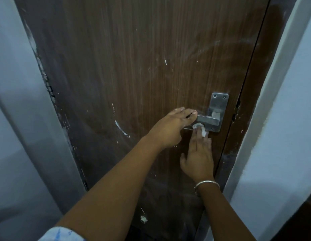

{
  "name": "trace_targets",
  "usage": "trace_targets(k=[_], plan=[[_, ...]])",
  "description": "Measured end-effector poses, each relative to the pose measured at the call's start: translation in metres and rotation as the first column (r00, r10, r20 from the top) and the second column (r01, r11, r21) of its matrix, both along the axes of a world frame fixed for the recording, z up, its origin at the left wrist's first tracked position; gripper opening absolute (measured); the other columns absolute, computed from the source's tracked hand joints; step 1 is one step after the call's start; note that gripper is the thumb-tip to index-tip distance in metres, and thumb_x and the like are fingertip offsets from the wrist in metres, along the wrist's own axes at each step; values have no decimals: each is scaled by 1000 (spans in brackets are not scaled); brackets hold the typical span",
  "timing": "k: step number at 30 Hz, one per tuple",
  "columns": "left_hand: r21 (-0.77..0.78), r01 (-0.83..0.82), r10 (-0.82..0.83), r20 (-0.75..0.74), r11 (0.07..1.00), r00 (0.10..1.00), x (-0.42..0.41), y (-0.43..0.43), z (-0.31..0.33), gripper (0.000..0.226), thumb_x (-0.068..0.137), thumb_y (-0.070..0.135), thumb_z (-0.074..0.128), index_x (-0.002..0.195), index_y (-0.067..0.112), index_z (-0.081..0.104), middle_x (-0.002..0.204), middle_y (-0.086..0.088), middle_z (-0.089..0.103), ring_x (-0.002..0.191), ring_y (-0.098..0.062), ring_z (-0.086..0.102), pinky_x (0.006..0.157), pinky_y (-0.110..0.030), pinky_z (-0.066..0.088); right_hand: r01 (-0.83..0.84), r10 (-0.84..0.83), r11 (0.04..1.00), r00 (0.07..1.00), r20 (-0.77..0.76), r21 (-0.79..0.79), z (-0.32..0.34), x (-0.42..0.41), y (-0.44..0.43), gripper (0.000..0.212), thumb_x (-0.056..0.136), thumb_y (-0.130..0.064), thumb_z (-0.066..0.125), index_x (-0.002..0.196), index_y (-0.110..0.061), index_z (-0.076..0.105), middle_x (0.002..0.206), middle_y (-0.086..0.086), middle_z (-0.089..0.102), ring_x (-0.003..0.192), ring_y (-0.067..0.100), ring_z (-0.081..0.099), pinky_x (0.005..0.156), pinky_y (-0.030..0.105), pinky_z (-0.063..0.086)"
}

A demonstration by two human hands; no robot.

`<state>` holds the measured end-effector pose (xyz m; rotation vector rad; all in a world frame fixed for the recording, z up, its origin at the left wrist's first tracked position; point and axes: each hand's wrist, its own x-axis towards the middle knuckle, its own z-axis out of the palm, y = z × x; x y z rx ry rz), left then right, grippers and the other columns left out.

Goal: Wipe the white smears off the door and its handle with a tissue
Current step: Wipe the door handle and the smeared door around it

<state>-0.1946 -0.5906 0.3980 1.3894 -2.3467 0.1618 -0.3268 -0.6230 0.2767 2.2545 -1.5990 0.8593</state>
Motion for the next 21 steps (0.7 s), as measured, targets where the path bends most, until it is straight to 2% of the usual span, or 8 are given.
trace_targets(k=[4, 6, 8, 12, 14, 16, 18, 21], plan=[[-7, 10, -10, 1, 1000, 1000, -1, 1, 2, 78, 78, -14, 47, 146, 15, 22, 155, -3, 21, 144, -25, 10, 116, -33, 14, -95, 98, 995, 965, -245, 25, -10, -4, 3, 92, 61, -19, 69, 141, 5, 29, 150, 20, 27, 140, 37, 14, 112, 46, 12], [-19, 5, -5, -2, 1000, 1000, -2, 2, 2, 76, 79, -13, 47, 146, 14, 22, 155, -3, 21, 144, -25, 10, 113, -29, 12, -123, 120, 992, 935, -334, 12, -8, -11, 1, 90, 60, -17, 70, 140, 2, 35, 150, 16, 30, 140, 35, 21, 111, 46, 15], [-8, 1, -1, -9, 1000, 1000, -3, 2, 1, 77, 79, -14, 45, 146, 15, 22, 155, -1, 20, 144, -25, 9, 114, -29, 13, -79, 66, 996, 951, -303, -30, -2, -16, -3, 92, 58, -18, 72, 140, 0, 34, 149, 15, 33, 138, 34, 28, 110, 48, 16], [20, -14, 15, -2, 1000, 1000, -3, 2, 3, 80, 78, -16, 44, 147, 16, 21, 156, 0, 19, 144, -23, 8, 117, -35, 17, -4, -2, 999, 988, -157, -39, 2, -8, -3, 92, 60, -24, 71, 140, 2, 32, 149, 19, 31, 138, 37, 25, 111, 50, 14], [24, -4, 4, 10, 1000, 1000, -3, 3, 5, 79, 79, -15, 46, 147, 16, 20, 156, -2, 19, 144, -24, 8, 117, -35, 17, -73, 73, 997, 972, -223, 7, -5, -4, 1, 93, 60, -23, 69, 141, 3, 31, 150, 19, 29, 140, 38, 18, 112, 47, 13], [20, -4, 3, 16, 1000, 1000, -2, 4, 5, 78, 80, -12, 48, 147, 16, 20, 156, -2, 19, 144, -23, 8, 116, -33, 17, -124, 135, 991, 926, -352, 53, -9, -5, 5, 92, 62, -24, 68, 142, 1, 31, 151, 15, 29, 141, 33, 13, 113, 45, 10], [28, -7, 6, 14, 1000, 1000, -2, 5, 6, 79, 80, -12, 48, 147, 17, 19, 156, -2, 18, 144, -23, 7, 116, -33, 17, -105, 104, 994, 919, -381, 19, -5, -10, 2, 91, 59, -22, 71, 140, 0, 36, 148, 14, 35, 140, 31, 21, 112, 46, 15], [48, -18, 18, 7, 999, 1000, -3, 4, 6, 81, 78, -16, 46, 147, 18, 19, 157, 0, 16, 145, -22, 6, 117, -33, 15, -19, 12, 999, 979, -205, -34, 7, -10, -3, 92, 62, -20, 69, 142, -1, 29, 150, 16, 29, 140, 34, 22, 113, 46, 15]])
